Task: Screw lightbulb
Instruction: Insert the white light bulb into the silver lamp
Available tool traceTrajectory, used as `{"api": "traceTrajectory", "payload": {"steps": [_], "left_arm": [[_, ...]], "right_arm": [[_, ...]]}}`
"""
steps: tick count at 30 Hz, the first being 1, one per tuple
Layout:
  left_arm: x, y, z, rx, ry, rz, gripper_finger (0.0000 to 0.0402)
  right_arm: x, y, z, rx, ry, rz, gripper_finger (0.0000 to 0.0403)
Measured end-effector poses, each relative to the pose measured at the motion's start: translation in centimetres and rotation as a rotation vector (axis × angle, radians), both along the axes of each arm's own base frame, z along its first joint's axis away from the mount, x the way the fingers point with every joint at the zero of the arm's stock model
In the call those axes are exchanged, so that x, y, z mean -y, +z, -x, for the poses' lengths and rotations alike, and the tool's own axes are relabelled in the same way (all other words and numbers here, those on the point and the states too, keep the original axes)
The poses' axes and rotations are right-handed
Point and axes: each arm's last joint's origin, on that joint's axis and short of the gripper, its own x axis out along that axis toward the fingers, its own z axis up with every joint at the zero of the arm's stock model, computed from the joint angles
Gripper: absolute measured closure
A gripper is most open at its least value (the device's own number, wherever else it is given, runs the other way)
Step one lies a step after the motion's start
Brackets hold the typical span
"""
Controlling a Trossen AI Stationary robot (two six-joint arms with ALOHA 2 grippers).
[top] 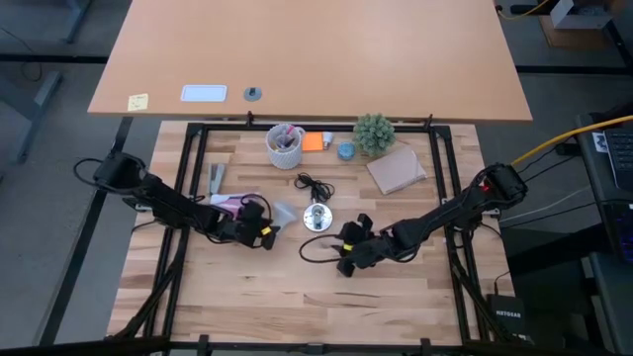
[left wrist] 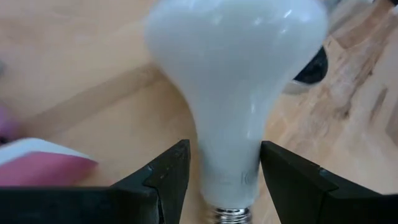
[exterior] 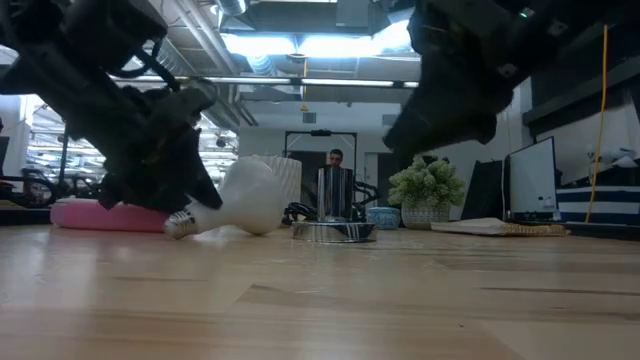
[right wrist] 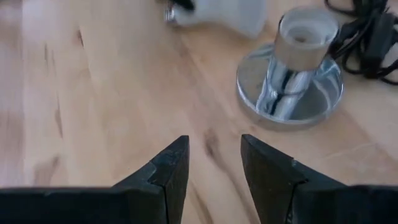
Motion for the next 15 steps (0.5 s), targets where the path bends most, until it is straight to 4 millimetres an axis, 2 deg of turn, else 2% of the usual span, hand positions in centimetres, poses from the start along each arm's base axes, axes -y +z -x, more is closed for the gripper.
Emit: {"api": "traceTrajectory", "payload": {"steps": [2,7,15], "left_arm": [[0.2,-0.3,-0.5,-0.018,-0.015,0.005,0.0215],[0.7,-0.9,-1.7,-0.052,-0.036,0.017,0.0215],[0.5,-1.2,-2.5,-0.06,-0.026,0.014,0.0215]], "right_arm": [[0.1,-0.1,-0.5,0.036,-0.018,-0.009,0.0253],[0.4,-2.1,-1.7,0.023,-0.008,-0.045,0.0253],[-0.1,-5.2,-2.2,-0.05,0.028,-0.076,0.0253]]}}
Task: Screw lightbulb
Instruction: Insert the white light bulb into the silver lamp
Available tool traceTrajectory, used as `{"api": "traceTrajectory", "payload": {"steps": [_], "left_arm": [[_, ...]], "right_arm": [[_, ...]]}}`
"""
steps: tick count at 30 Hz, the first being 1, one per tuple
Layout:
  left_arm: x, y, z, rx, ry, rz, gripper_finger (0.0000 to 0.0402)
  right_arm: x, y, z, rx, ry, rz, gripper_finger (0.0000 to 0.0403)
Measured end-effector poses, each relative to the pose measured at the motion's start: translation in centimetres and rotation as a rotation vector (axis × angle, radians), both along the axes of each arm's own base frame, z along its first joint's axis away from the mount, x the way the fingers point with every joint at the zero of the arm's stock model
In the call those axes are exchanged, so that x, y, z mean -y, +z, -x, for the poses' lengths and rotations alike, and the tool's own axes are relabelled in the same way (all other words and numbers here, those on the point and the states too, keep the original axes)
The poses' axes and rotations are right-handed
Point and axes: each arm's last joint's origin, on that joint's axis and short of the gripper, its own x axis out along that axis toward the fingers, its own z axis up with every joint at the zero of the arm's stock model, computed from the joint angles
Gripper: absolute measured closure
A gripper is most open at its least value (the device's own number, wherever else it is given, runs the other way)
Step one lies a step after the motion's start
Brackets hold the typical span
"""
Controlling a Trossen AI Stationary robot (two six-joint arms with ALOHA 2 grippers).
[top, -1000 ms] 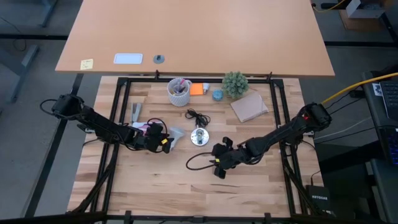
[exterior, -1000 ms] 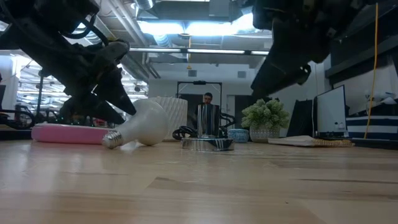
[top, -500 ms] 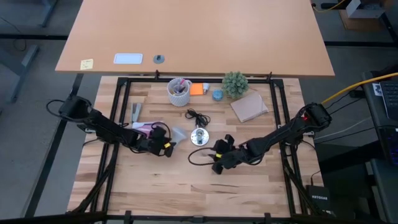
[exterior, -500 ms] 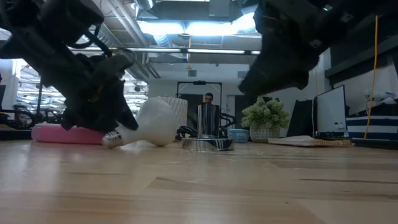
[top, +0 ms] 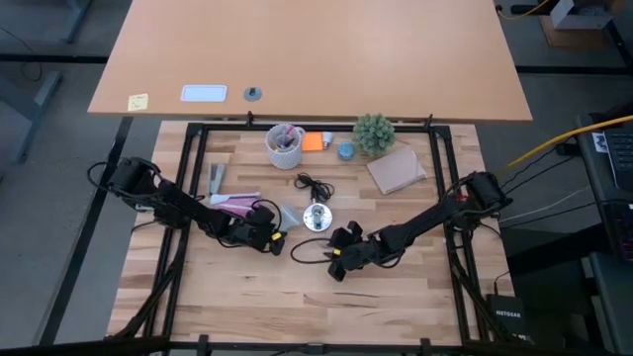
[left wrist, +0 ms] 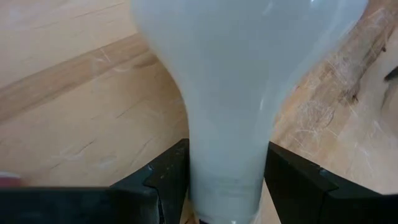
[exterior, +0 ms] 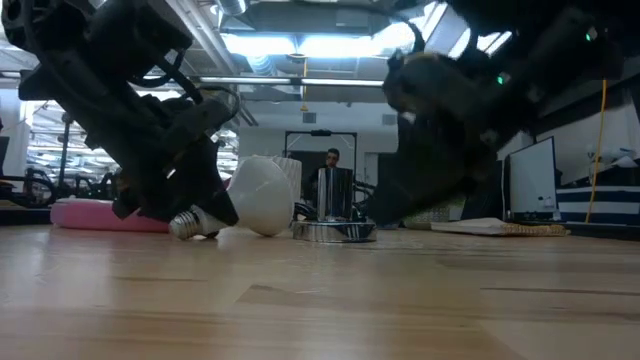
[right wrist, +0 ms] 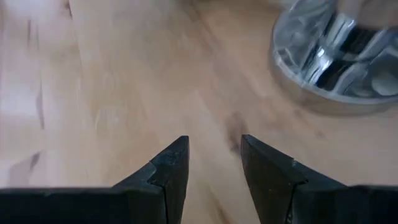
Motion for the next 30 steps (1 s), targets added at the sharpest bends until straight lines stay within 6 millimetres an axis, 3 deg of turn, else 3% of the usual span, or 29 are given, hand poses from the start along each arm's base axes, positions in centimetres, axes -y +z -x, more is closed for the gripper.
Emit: {"api": "traceTrajectory", "payload": {"steps": [8,14,23,30], "left_arm": [[-0.5,0.1,-0.3,0.038,0.057,0.061,0.0216],[-0.4,0.3,-0.6,0.084,0.051,0.085,0.0259],[-0.3,0.5,-0.8,0.128,0.101,0.144,0.0267],[0.0,1.3,-1.4,0.233,0.09,0.174,0.0258]], "right_arm": [[0.0,-1.0,0.0,-0.028,-0.02,-0.008,0.0253],[0.0,-0.2,0.1,-0.021,0.026,0.017,0.0253],[0.2,3.0,0.6,0.035,0.113,0.08,0.0253],[1.0,5.8,1.9,0.04,0.077,0.163,0.0253]]}}
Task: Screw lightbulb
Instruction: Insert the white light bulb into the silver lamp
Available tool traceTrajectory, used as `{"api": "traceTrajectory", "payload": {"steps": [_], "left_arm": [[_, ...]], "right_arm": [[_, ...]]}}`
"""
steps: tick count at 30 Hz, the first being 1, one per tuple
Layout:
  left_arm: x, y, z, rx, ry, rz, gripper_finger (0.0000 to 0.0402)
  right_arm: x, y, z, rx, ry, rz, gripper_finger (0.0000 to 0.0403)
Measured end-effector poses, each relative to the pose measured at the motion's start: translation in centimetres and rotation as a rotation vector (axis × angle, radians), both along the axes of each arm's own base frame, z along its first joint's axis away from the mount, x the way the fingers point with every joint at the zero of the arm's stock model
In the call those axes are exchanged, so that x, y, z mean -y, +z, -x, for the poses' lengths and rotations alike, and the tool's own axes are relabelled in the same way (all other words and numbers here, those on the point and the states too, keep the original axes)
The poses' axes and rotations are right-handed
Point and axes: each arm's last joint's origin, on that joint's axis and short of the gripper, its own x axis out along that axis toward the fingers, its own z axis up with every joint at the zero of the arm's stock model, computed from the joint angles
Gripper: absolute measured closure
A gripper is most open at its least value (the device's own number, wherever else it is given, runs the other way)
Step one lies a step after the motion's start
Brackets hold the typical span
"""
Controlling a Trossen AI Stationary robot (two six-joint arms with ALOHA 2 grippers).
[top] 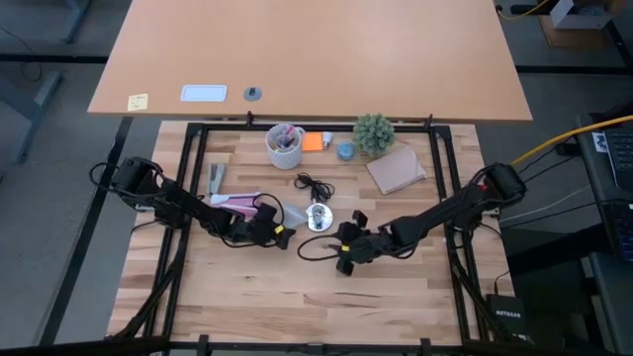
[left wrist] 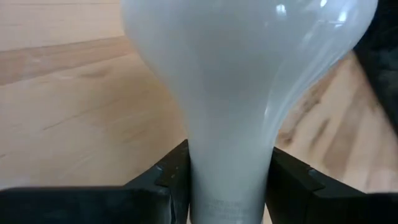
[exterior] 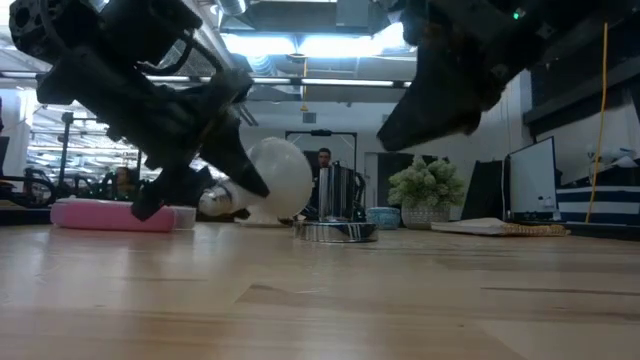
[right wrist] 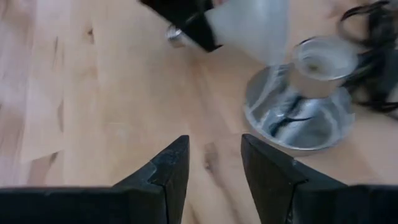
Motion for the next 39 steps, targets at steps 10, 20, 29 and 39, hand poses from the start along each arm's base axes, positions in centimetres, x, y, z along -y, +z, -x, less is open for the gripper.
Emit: {"api": "traceTrajectory", "payload": {"steps": [10,20,29,39], "left_arm": [[0.2,1.0,-0.7,0.117,-0.018,0.004,0.0255],[0.4,3.0,-1.5,0.304,-0.066,-0.055,0.0254],[-0.1,5.2,-3.2,0.371,-0.066,-0.278,0.0254],[-0.7,6.0,-6.6,0.315,-0.092,-0.519,0.025]], "right_arm": [[1.5,3.4,2.8,-0.025,-0.081,0.143,0.0253],[2.4,5.3,4.5,-0.039,-0.096,0.231,0.0253],[3.7,5.4,4.0,-0.05,-0.114,0.356,0.0253],[6.8,5.8,2.7,-0.072,-0.101,0.419,0.0253]]}}
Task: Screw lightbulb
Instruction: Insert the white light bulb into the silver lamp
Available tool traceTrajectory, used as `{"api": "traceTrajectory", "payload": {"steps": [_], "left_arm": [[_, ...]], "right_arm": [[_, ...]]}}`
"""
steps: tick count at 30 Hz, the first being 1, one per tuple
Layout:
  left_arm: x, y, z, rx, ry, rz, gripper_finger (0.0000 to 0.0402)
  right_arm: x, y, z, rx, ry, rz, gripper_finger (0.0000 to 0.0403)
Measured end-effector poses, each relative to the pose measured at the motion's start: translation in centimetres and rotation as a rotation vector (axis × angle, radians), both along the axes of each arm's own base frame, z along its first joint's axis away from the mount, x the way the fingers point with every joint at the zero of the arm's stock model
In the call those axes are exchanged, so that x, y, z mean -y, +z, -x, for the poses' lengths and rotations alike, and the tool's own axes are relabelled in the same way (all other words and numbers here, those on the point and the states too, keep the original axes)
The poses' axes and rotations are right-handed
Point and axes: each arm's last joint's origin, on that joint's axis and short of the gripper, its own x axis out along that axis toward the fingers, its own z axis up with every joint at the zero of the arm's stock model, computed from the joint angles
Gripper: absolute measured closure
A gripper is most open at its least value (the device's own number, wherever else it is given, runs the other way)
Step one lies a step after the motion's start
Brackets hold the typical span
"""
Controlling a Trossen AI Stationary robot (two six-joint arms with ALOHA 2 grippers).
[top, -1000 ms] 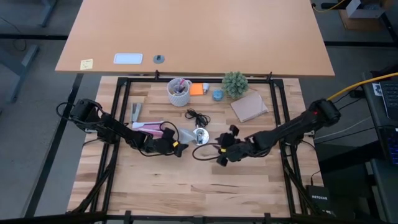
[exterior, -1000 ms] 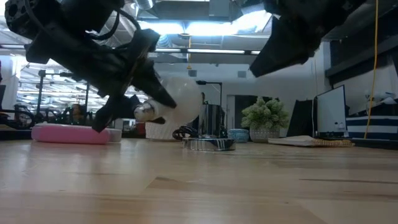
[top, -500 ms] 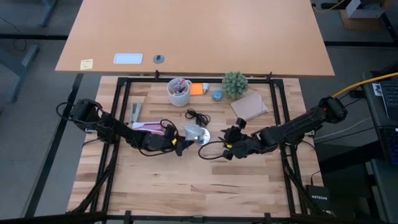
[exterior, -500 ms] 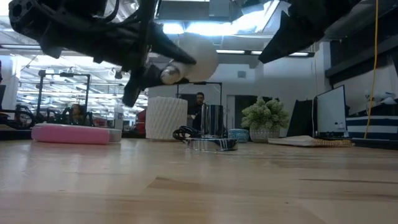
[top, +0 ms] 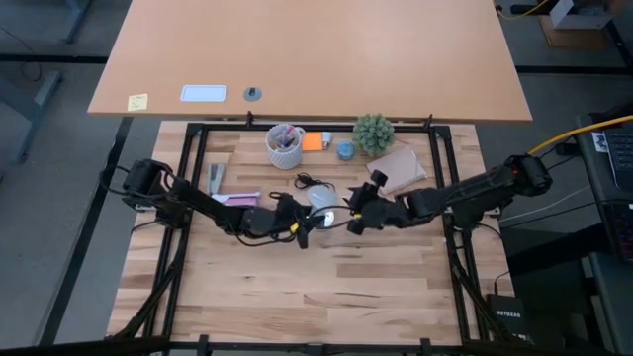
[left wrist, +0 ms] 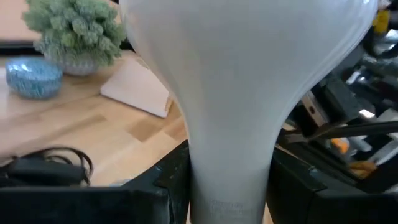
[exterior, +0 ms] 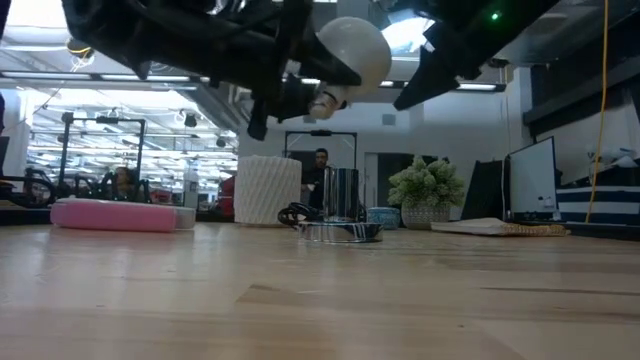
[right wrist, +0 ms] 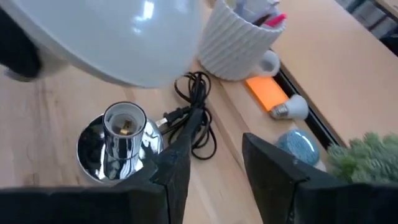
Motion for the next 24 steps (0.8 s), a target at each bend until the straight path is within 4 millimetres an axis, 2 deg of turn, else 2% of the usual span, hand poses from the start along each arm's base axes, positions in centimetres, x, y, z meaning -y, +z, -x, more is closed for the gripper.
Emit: {"api": "traceTrajectory", "payload": {"steps": [6,12,24], "left_arm": [[-0.9,-1.0,-0.5,-0.039,0.031,-0.002,0.025],[-1.5,-1.1,-0.6,-0.052,0.046,-0.015,0.0249],[-1.8,-1.3,-0.6,-0.083,0.05,-0.03,0.0249]], "right_arm": [[0.8,0.2,-0.6,0.014,0.069,-0.039,0.0253],[0.5,0.7,-1.1,0.054,0.165,-0.06,0.0253],[0.4,1.0,-1.3,0.077,0.197,-0.026,0.0253]]}}
